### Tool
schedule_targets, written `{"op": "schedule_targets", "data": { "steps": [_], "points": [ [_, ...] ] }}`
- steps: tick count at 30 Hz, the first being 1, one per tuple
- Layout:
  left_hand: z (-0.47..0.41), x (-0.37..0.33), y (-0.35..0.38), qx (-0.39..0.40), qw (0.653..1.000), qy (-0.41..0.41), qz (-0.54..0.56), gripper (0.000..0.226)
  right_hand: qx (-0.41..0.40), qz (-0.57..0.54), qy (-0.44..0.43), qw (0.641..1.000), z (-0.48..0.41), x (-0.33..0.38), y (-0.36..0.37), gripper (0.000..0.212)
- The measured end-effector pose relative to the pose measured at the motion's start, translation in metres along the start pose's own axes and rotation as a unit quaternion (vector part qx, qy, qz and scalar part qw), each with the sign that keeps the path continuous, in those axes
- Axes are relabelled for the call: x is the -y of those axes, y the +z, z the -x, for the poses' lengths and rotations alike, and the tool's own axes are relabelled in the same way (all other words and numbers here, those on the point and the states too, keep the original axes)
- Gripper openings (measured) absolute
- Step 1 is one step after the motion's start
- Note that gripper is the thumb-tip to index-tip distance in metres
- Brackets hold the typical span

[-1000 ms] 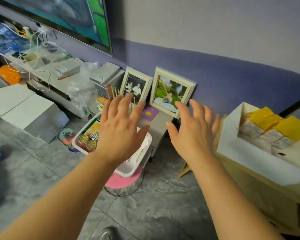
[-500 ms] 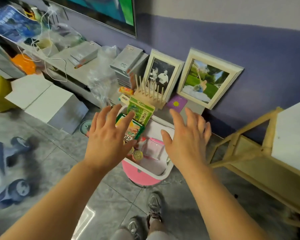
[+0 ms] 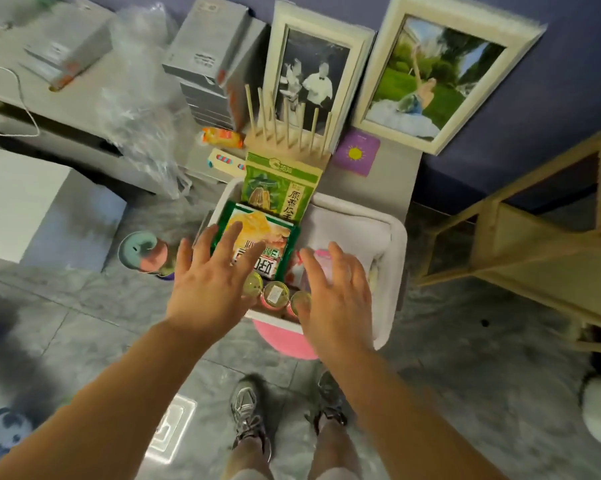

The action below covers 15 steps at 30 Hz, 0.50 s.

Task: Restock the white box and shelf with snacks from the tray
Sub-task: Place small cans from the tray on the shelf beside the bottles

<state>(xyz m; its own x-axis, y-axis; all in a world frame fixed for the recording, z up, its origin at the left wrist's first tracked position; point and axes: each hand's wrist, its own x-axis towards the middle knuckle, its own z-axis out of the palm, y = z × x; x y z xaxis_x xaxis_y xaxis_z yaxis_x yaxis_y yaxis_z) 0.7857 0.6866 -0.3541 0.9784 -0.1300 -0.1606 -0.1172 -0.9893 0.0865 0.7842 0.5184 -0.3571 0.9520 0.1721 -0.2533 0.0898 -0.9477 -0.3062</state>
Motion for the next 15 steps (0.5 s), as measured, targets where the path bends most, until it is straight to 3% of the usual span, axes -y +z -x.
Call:
{"op": "schedule_targets", "data": {
  "steps": [7, 15],
  "points": [
    [-0.020, 0.035, 0.073, 0.139, 0.990, 0.019, -0.032, 0.068, 0.086, -0.009, 0.042, 0.995, -0.023, -0.009, 0.091, 0.068],
    [-0.030, 0.052, 0.115, 0.192, 0.981, 0.022, -0.004, 0.074, 0.146, -0.043, 0.048, 0.987, -0.042, -0.010, 0.128, 0.080]
  ]
}}
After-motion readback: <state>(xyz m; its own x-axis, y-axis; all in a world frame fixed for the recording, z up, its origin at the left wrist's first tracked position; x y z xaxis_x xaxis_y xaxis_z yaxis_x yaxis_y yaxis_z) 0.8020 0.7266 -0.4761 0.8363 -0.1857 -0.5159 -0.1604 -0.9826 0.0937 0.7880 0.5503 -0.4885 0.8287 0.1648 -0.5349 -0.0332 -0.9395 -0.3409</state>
